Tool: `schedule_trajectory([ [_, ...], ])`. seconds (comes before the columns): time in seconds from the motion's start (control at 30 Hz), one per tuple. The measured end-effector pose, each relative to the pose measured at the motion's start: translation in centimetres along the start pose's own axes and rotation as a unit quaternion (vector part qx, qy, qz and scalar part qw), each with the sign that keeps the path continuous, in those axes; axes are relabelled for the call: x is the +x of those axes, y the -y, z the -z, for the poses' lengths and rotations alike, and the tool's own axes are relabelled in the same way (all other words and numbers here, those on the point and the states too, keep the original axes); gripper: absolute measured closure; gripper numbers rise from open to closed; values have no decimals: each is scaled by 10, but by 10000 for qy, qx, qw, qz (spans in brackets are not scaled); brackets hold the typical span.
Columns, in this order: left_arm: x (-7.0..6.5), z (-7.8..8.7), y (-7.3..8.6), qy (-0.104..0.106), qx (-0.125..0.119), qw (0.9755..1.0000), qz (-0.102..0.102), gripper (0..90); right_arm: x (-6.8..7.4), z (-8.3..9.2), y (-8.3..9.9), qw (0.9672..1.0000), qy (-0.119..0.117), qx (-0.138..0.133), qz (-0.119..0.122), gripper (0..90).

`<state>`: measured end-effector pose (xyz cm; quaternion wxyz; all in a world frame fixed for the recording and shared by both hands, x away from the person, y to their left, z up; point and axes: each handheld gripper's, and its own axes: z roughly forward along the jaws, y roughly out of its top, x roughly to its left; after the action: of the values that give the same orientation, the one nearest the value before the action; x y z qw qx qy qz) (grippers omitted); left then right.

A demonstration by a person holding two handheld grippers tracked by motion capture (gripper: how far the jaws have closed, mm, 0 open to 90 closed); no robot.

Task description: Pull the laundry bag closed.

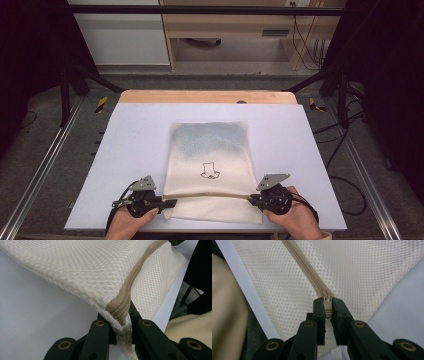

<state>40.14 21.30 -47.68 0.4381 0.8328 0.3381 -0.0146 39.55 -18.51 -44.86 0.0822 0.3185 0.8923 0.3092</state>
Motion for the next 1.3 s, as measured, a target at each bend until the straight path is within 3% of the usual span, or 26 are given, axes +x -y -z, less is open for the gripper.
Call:
schedule_trajectory([
  [1.3,0,2,-1,3,-47,10000,-30,836,-5,0,11,9999,59,58,-122,822],
])
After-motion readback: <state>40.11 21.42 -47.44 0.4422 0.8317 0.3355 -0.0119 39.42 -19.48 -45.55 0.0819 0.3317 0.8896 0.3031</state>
